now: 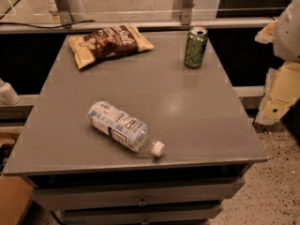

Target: Move green can near blue plastic bottle

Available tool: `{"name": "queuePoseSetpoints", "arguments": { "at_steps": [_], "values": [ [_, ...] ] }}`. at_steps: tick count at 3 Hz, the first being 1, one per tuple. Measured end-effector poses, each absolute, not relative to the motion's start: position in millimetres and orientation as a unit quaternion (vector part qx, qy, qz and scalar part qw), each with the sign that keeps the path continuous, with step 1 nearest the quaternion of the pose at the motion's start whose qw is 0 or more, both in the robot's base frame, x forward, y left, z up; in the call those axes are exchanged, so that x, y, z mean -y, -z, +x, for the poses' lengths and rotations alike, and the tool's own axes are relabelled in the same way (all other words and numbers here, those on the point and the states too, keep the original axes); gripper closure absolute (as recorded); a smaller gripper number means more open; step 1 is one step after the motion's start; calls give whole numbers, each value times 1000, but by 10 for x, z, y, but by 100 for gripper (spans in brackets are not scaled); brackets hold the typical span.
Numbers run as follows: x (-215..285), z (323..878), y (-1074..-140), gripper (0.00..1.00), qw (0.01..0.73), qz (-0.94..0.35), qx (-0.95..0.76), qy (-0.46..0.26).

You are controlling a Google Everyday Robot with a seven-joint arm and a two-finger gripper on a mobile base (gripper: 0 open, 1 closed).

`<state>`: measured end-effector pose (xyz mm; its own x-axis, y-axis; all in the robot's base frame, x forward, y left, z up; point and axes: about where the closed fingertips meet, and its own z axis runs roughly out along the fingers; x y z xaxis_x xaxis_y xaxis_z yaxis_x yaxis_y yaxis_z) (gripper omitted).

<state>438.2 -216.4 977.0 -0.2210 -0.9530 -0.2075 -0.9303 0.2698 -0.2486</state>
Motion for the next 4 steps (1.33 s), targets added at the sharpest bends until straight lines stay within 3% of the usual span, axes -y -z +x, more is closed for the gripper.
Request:
{"name": "queuePoseSetpoints", "arguments": {
  "at_steps": [2, 4],
  "values": [
    [2186, 4463, -9721, 0, 174, -598, -782, 30],
    [2395, 5060, -9083, 0, 224, -537, -813, -5]
  ]
}}
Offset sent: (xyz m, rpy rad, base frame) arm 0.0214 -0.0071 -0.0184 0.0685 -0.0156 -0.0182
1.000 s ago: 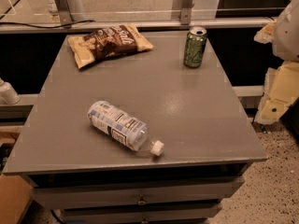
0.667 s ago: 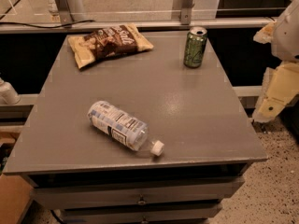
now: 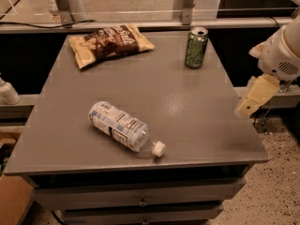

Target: Move green can near blue plastic bottle

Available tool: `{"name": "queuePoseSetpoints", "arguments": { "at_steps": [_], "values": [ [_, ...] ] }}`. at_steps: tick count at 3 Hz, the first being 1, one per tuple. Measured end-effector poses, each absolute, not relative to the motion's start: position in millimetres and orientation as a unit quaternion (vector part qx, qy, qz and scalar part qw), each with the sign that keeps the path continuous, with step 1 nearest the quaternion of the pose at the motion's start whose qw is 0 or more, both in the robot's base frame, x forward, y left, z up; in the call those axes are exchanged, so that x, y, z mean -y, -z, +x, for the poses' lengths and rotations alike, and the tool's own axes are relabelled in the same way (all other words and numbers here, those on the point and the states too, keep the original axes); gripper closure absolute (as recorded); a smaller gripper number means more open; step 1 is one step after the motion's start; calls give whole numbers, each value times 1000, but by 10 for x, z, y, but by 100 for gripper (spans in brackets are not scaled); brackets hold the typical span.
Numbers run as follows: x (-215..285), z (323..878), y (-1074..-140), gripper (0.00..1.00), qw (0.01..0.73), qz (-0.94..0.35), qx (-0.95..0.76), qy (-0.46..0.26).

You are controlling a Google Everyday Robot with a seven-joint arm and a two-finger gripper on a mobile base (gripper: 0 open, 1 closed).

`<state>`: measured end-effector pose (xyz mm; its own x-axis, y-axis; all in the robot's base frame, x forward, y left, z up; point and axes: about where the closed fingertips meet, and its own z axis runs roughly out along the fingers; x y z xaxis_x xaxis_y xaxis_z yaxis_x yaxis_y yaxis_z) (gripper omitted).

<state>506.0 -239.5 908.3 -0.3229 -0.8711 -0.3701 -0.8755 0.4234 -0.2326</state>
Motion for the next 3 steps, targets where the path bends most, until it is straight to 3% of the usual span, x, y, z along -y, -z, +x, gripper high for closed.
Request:
{"name": "queuePoseSetpoints", "arguments": {
  "at_steps": [3],
  "values": [
    [2625, 6264, -8881, 0, 374, -388, -837, -92]
  ]
}}
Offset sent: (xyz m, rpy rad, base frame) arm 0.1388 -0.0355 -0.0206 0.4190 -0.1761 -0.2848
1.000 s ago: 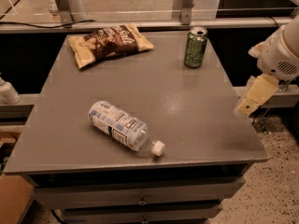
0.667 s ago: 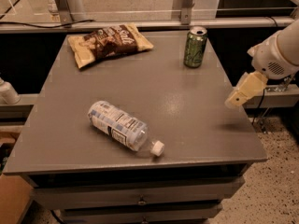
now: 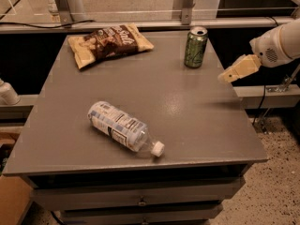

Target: Move green can near blue plastic bottle

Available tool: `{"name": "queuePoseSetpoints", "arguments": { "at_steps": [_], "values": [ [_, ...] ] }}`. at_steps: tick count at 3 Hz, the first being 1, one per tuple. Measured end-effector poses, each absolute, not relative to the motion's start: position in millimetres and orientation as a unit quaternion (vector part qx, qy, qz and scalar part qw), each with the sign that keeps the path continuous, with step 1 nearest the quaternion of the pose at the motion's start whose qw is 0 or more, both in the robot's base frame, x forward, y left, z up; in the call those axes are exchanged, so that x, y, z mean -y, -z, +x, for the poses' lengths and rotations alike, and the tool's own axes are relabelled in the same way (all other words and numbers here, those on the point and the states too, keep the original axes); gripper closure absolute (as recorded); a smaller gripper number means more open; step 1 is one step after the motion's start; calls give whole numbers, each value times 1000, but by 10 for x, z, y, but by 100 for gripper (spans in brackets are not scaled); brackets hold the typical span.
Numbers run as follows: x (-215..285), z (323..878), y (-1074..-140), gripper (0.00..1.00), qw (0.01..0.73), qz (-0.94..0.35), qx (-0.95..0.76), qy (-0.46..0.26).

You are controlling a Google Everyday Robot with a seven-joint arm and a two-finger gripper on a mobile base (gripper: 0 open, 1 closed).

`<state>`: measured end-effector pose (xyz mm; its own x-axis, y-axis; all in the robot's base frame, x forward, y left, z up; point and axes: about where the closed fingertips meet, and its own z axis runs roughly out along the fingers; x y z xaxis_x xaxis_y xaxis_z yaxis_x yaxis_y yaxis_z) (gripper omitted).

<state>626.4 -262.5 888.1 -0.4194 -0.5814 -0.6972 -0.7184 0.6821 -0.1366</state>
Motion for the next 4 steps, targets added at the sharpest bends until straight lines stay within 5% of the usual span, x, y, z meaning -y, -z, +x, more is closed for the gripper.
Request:
{"name": "queuePoseSetpoints", "arguments": {
  "at_steps": [2, 4],
  "values": [
    [2394, 6761, -8737, 0, 449, -315, -809, -213],
    [2405, 6814, -8755, 0, 456, -307, -806, -220]
  ]
}}
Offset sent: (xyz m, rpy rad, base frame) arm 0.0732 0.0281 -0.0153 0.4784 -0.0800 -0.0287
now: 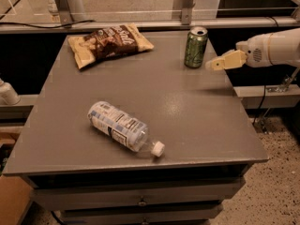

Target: Move green can near blue plastic bottle

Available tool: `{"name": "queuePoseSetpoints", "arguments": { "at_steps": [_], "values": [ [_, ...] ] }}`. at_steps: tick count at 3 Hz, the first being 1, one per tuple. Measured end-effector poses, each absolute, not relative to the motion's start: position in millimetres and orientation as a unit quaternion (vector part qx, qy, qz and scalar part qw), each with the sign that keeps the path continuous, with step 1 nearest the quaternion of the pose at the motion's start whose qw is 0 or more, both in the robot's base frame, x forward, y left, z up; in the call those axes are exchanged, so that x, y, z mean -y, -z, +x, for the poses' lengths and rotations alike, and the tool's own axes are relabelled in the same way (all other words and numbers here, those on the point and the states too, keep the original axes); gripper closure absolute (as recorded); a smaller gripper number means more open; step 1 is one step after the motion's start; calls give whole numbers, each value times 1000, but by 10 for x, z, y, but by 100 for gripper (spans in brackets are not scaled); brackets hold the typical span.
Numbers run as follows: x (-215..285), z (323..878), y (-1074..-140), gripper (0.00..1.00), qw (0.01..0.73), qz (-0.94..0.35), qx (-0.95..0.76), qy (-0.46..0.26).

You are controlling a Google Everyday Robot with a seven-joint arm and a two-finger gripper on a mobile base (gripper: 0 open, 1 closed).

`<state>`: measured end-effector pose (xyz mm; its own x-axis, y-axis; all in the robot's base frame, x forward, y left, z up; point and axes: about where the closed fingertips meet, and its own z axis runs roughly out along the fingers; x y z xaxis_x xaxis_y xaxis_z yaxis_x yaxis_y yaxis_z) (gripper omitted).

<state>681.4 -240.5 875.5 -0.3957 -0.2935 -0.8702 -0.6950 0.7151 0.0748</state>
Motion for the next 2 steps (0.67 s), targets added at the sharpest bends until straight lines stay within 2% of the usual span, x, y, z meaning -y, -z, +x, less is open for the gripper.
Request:
{"name": "queuePoseSetpoints", "arguments": {
  "at_steps": [2],
  "values": [
    [2133, 7110, -8762, 0, 517, -279, -755, -292]
  ]
}}
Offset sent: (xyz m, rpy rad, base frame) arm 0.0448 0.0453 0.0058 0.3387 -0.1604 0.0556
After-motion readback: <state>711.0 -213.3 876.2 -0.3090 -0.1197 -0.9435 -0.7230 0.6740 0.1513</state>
